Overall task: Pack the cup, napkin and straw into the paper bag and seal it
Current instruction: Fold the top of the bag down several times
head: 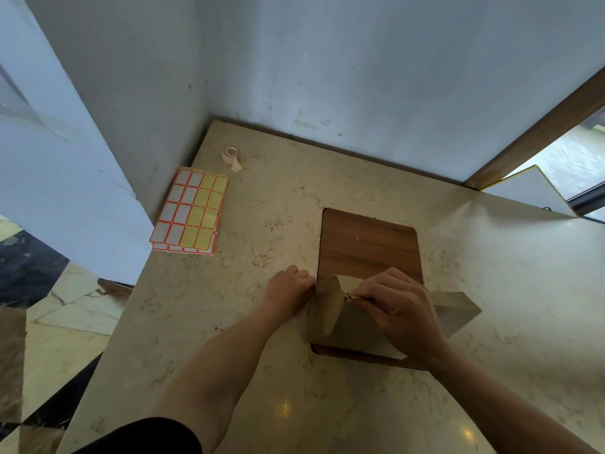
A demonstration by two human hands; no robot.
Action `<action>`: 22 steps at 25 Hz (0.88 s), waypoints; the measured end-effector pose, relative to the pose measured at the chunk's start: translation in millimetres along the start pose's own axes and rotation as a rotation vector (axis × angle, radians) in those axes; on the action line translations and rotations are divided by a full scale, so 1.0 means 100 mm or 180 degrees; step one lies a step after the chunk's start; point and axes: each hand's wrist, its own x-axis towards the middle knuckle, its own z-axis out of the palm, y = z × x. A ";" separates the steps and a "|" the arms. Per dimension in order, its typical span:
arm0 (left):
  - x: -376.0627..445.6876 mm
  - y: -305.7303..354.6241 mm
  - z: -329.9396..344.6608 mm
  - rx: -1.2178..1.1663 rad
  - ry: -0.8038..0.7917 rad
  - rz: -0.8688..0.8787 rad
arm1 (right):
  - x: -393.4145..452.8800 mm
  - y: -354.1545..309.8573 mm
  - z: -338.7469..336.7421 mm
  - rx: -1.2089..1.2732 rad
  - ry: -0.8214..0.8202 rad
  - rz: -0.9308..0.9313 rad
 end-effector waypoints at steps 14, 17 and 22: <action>-0.68 0.66 -0.60 -0.1550 0.0847 0.0445 | 0.10 0.01 -0.01 -0.0158 0.0099 0.0094; -0.68 0.72 -0.47 -0.1991 0.0883 0.0052 | 0.08 0.00 -0.01 -0.0106 0.0084 0.0192; -0.99 0.50 -0.05 -0.1664 0.0239 -0.0519 | 0.01 -0.02 -0.05 0.0078 0.0047 0.0196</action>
